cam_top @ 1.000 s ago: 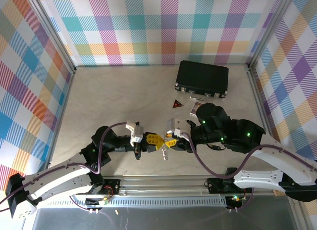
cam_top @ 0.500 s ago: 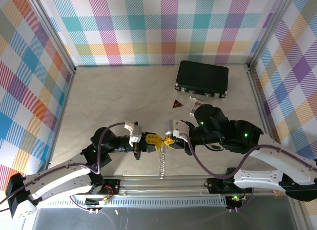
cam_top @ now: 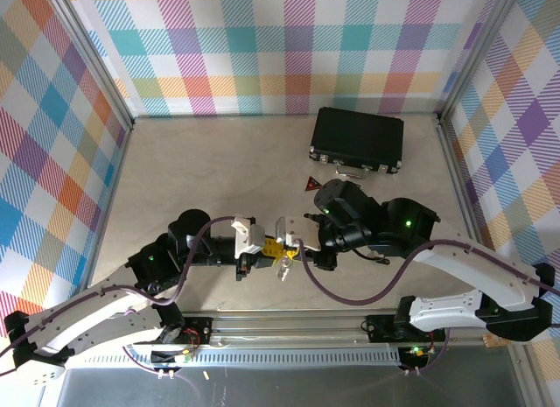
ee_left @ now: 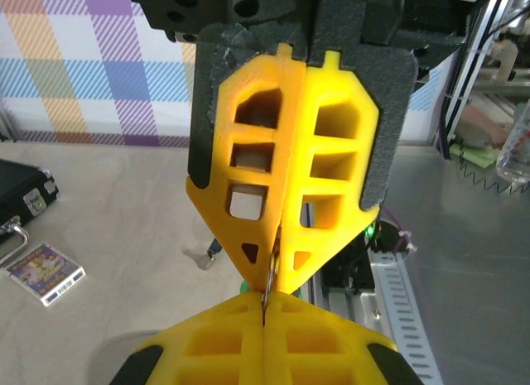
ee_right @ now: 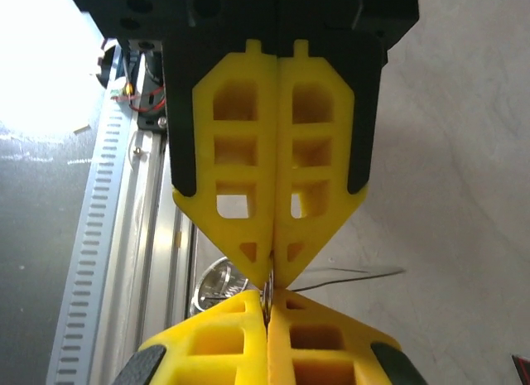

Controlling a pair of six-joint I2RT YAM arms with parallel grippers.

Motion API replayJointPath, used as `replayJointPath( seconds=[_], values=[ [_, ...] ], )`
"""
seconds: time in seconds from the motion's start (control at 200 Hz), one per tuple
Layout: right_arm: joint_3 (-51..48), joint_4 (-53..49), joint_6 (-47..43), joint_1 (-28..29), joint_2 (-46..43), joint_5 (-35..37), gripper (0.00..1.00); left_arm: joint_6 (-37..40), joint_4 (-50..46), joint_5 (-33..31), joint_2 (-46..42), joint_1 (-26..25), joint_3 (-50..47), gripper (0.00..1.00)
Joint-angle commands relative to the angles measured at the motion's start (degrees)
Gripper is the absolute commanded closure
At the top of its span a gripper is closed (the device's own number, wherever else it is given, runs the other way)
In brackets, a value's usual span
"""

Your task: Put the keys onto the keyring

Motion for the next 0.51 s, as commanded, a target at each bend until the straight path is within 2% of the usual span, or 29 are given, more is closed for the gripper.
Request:
replayJointPath(
  seconds=[0.0,0.045,0.145,0.195,0.345,0.5],
  values=[
    [0.7,-1.2,-1.5,1.5,1.1,-1.3,1.0,0.7,3.5,0.4,0.1,-0.1,0.7,1.0],
    [0.1,0.0,-0.7,1.4,0.4,-1.1,0.99,-0.9,7.1,0.9,-1.1,-0.1,-0.7,1.0],
    [-3.0,5.1,2.1,1.4,-3.2,-1.3,0.77,-6.9,18.9,3.4,-3.8,-0.1,-5.5,1.0],
    [-4.7,8.1,3.6,1.4,-5.1,-2.1,0.72,-8.9,22.2,4.6,-4.4,-0.1,-6.6,1.0],
    [-8.0,14.2,6.4,1.3,-9.2,-3.8,0.74,-13.6,32.4,7.6,-3.2,-0.1,-8.7,1.0],
    [-8.7,15.9,7.0,1.3,-10.8,-3.9,0.85,-15.9,37.2,9.7,-0.6,-0.1,-9.2,1.0]
  ],
)
